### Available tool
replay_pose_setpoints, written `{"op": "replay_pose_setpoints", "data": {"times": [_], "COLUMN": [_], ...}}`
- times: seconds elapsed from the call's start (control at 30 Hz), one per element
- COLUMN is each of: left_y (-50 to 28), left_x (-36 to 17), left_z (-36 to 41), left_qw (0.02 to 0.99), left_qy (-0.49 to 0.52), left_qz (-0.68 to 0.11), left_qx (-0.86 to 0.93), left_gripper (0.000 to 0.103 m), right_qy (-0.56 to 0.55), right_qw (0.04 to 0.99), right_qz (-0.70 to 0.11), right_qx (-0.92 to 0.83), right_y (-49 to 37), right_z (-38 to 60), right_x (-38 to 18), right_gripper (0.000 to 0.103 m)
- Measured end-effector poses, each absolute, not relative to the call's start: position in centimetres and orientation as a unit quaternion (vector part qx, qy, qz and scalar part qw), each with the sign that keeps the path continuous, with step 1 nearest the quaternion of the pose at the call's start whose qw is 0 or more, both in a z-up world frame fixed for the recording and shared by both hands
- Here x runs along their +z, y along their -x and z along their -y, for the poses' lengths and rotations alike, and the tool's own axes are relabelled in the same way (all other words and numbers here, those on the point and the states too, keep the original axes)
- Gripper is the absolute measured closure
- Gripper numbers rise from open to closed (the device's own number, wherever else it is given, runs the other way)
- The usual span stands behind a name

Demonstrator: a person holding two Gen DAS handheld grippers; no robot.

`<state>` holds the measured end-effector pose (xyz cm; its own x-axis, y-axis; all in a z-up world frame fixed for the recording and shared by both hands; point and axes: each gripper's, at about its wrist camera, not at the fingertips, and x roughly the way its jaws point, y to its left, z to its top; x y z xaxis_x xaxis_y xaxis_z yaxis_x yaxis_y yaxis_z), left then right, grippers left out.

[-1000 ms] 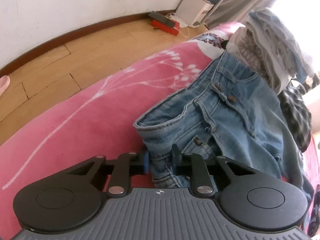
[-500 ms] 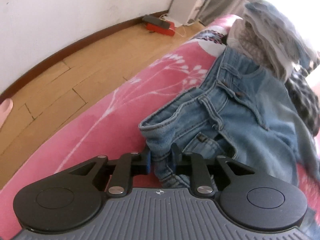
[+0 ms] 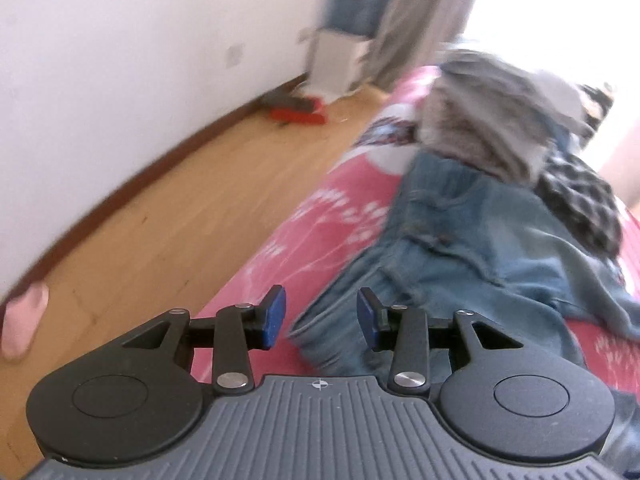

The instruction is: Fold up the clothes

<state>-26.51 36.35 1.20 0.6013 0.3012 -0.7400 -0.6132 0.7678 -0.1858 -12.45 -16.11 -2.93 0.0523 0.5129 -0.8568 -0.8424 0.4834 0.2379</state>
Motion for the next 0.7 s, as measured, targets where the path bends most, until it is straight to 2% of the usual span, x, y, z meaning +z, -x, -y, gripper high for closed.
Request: {"op": "replay_pose_setpoints", "data": {"times": [0.1, 0.17, 0.27, 0.4, 0.57, 0.7], "left_y": [22.2, 18.7, 14.4, 12.9, 16.9, 18.4], "left_x": [1.9, 1.7, 0.2, -2.3, -4.5, -6.4], "left_z": [-32.5, -28.3, -20.4, -9.5, -2.3, 0.0], "left_qw": [0.903, 0.918, 0.915, 0.864, 0.799, 0.784], "left_qy": [0.174, 0.136, 0.072, -0.027, -0.152, -0.194], "left_qz": [-0.357, -0.367, -0.388, -0.415, -0.398, -0.403], "left_qx": [0.165, 0.063, -0.088, -0.284, -0.425, -0.430], "left_gripper": [0.064, 0.064, 0.064, 0.064, 0.064, 0.065], "right_qy": [0.004, -0.097, -0.239, -0.373, -0.386, -0.412], "right_qw": [0.726, 0.735, 0.735, 0.727, 0.739, 0.735], "right_qz": [-0.568, -0.586, -0.586, -0.559, -0.552, -0.538], "right_qx": [0.387, 0.327, 0.244, 0.140, 0.008, -0.021], "right_y": [9.2, 8.0, 7.2, 8.3, 9.0, 7.9], "right_z": [21.2, 25.0, 30.5, 37.0, 41.0, 41.3], "right_x": [-3.7, -4.1, -4.6, -5.4, -6.9, -8.3], "right_gripper": [0.067, 0.065, 0.065, 0.065, 0.065, 0.067]}}
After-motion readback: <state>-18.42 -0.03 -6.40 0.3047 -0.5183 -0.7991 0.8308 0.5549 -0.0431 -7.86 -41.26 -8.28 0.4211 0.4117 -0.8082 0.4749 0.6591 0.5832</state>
